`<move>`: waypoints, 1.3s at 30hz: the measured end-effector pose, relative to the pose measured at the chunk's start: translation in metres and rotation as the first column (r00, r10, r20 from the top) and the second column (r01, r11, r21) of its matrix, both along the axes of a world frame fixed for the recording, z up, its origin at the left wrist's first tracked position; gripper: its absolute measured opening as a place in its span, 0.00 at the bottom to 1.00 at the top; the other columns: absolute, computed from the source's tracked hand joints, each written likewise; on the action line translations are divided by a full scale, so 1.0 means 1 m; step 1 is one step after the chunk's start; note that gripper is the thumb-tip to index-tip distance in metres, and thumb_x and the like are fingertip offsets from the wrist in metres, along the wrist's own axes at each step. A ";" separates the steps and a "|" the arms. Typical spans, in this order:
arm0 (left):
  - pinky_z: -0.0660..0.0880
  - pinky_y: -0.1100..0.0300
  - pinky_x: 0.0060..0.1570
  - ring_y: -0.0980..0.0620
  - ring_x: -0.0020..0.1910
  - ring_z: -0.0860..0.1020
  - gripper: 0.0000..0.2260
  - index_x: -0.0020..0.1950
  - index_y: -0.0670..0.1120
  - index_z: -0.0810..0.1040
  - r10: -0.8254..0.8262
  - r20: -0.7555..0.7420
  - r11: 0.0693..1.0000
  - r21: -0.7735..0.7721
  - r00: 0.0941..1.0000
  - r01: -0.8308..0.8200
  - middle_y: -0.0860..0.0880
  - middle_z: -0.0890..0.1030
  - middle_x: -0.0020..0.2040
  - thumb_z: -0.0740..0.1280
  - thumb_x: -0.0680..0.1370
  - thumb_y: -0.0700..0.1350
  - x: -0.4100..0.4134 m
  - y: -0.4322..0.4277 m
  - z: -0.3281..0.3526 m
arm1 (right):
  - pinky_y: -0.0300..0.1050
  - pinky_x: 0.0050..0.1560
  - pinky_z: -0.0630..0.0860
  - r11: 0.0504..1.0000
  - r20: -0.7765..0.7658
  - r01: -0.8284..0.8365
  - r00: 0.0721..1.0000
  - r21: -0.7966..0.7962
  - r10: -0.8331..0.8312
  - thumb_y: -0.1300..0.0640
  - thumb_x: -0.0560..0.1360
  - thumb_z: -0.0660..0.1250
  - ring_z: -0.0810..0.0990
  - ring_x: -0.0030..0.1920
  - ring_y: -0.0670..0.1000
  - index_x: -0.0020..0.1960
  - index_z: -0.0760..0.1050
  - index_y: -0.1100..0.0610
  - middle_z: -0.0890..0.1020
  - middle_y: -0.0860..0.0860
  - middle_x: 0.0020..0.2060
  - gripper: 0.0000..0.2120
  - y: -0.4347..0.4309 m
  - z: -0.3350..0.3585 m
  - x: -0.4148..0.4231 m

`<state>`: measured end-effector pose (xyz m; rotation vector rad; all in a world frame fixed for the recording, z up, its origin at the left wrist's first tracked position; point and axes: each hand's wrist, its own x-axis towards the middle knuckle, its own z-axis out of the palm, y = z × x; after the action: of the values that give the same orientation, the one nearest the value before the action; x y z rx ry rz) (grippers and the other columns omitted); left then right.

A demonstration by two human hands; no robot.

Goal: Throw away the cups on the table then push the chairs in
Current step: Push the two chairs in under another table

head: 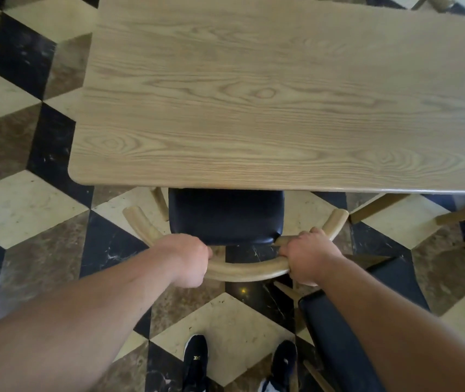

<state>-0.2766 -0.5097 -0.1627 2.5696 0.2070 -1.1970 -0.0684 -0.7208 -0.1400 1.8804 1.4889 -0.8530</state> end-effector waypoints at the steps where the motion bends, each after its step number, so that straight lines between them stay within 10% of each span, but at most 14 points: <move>1: 0.67 0.56 0.27 0.52 0.34 0.77 0.06 0.48 0.57 0.74 0.002 -0.012 1.000 0.004 1.000 -0.002 0.54 0.78 0.38 0.65 0.74 0.48 0.000 0.000 0.000 | 0.59 0.59 0.71 1.000 0.009 0.003 1.000 0.002 -0.003 0.50 0.78 0.67 0.77 0.51 0.55 0.59 0.78 0.42 0.80 0.47 0.48 0.10 0.000 -0.001 -0.001; 16: 0.73 0.57 0.31 0.56 0.35 0.77 0.15 0.56 0.62 0.81 0.046 0.024 0.994 0.100 0.999 -0.048 0.58 0.79 0.37 0.66 0.71 0.58 -0.002 -0.003 -0.001 | 0.59 0.55 0.74 0.999 -0.076 0.006 0.997 0.054 -0.002 0.52 0.77 0.69 0.74 0.41 0.49 0.51 0.75 0.42 0.76 0.43 0.40 0.06 0.002 -0.009 0.011; 21: 0.71 0.54 0.36 0.54 0.39 0.76 0.15 0.56 0.60 0.78 0.105 0.224 0.927 0.330 0.969 -0.177 0.56 0.78 0.44 0.73 0.71 0.59 -0.015 -0.029 0.013 | 0.61 0.72 0.68 0.901 0.057 0.173 0.976 0.397 -0.212 0.45 0.78 0.72 0.75 0.66 0.61 0.72 0.70 0.52 0.77 0.55 0.64 0.26 -0.036 0.000 -0.030; 27: 0.81 0.45 0.51 0.44 0.52 0.80 0.20 0.62 0.46 0.81 0.122 0.688 0.988 -0.012 0.716 -0.156 0.48 0.81 0.55 0.79 0.73 0.45 -0.007 -0.150 0.068 | 0.59 0.73 0.69 0.705 -0.129 0.526 0.834 0.476 -0.536 0.42 0.80 0.70 0.71 0.74 0.59 0.78 0.64 0.48 0.74 0.52 0.74 0.31 -0.206 0.048 -0.064; 32: 0.78 0.48 0.58 0.50 0.61 0.77 0.17 0.66 0.53 0.76 0.119 0.552 0.969 -0.246 0.825 0.024 0.55 0.79 0.61 0.70 0.79 0.57 0.044 -0.314 0.110 | 0.55 0.63 0.72 0.656 0.001 0.685 0.692 0.318 -0.722 0.43 0.82 0.65 0.76 0.64 0.57 0.67 0.75 0.49 0.80 0.50 0.59 0.17 -0.384 0.094 -0.062; 39: 0.77 0.49 0.51 0.51 0.58 0.76 0.20 0.66 0.58 0.72 -0.010 0.440 0.965 -0.232 0.898 0.124 0.55 0.76 0.65 0.70 0.77 0.62 0.083 -0.512 0.092 | 0.57 0.68 0.73 0.586 0.080 0.745 0.595 0.320 -0.800 0.46 0.81 0.66 0.74 0.70 0.60 0.71 0.73 0.51 0.78 0.54 0.67 0.20 -0.597 0.113 -0.068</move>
<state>-0.1931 -1.0213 -0.0705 2.5447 -0.1304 -0.5875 -0.1360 -1.3178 -0.0273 2.7965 0.5790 -0.7837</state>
